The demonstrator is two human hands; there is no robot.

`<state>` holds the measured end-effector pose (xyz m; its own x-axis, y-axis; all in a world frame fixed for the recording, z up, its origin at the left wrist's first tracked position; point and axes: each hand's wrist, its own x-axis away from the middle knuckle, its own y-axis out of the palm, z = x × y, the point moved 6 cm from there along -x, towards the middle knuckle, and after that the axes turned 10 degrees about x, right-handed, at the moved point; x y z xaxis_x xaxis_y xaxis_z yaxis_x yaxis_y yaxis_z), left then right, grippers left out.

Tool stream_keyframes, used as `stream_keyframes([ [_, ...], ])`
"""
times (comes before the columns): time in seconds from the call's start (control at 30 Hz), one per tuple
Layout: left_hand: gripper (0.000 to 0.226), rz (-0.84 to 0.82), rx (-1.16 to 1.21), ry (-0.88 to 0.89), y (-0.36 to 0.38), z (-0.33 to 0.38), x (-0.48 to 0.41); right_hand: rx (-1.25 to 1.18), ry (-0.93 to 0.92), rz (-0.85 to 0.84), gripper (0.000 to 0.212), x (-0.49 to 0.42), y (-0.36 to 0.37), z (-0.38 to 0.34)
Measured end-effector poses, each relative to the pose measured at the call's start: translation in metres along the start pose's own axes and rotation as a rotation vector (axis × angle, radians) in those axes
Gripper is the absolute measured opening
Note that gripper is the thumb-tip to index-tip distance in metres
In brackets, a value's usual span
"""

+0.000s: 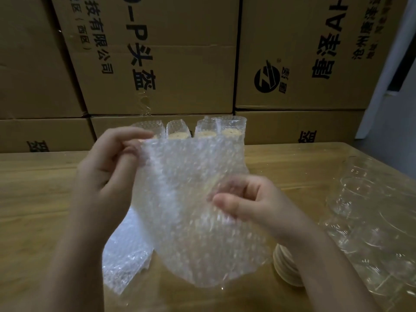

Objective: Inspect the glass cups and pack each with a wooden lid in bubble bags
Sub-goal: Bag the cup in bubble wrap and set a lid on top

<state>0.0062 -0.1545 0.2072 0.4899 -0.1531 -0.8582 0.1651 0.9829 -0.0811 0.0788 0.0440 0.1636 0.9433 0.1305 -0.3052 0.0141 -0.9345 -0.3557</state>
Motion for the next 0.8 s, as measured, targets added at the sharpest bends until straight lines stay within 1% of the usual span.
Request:
stream_keyframes([
  [0.1,0.026,0.113,0.144,-0.29,0.003,-0.025,0.003,-0.077,0.006,0.147,0.011,0.002,-0.019,0.003],
  [0.17,0.041,0.104,0.253,-0.595,0.006,-0.056,0.014,-0.1,0.004,0.223,0.012,0.004,-0.032,0.004],
  [0.23,0.06,0.031,0.409,-0.903,0.019,-0.082,0.031,-0.105,0.041,0.305,0.016,0.006,-0.045,0.01],
  [0.27,0.065,-0.037,0.474,-1.014,0.028,-0.089,0.04,-0.106,0.059,0.343,0.018,0.007,-0.051,0.014],
  [0.3,0.07,-0.11,0.522,-1.087,0.036,-0.094,0.049,-0.107,0.07,0.376,0.019,0.007,-0.056,0.017],
  [0.37,0.084,-0.244,0.547,-1.148,0.044,-0.101,0.061,-0.11,0.087,0.447,0.025,0.009,-0.066,0.022],
  [0.4,0.088,-0.311,0.529,-1.154,0.046,-0.104,0.065,-0.106,0.085,0.473,0.024,0.01,-0.07,0.022],
  [0.43,0.086,-0.356,0.508,-1.146,0.046,-0.105,0.067,-0.101,0.079,0.481,0.021,0.011,-0.073,0.022],
  [0.47,0.08,-0.37,0.489,-1.13,0.045,-0.107,0.067,-0.1,0.069,0.47,0.018,0.012,-0.075,0.021],
  [0.5,0.072,-0.346,0.486,-1.111,0.044,-0.107,0.064,-0.099,0.058,0.451,0.016,0.012,-0.075,0.02],
  [0.57,0.052,-0.252,0.456,-1.054,0.038,-0.105,0.056,-0.066,0.043,0.445,0.01,0.013,-0.077,0.018],
  [0.63,0.037,-0.148,0.388,-0.946,0.029,-0.096,0.044,0.041,0.029,0.494,0.006,0.016,-0.082,0.014],
  [0.67,0.031,-0.078,0.36,-0.874,0.021,-0.091,0.037,0.13,0.026,0.536,0.007,0.018,-0.085,0.012],
  [0.73,0.013,0.049,0.38,-0.691,0.006,-0.074,0.023,0.345,0.018,0.647,0.007,0.025,-0.092,0.004],
  [0.8,0.008,0.112,0.435,-0.496,-0.006,-0.05,0.011,0.495,-0.025,0.741,0.003,0.033,-0.097,-0.009],
])
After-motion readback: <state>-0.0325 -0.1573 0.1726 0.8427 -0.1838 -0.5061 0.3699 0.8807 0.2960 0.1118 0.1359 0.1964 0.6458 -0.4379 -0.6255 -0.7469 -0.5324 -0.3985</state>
